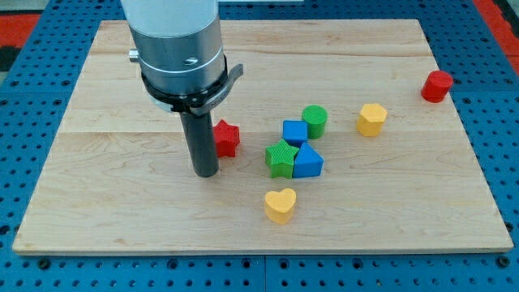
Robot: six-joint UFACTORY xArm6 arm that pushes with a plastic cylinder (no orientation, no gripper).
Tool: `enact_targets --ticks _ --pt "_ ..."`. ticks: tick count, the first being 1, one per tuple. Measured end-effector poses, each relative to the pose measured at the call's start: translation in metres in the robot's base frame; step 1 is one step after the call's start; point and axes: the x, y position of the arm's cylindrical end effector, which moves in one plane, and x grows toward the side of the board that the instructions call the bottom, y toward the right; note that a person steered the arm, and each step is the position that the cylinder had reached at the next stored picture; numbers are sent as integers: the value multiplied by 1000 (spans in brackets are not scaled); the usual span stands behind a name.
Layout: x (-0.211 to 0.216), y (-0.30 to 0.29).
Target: Slide red star to the blue cube
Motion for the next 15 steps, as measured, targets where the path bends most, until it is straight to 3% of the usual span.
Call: enact_targets --ticks 15 --pt "-2 -148"
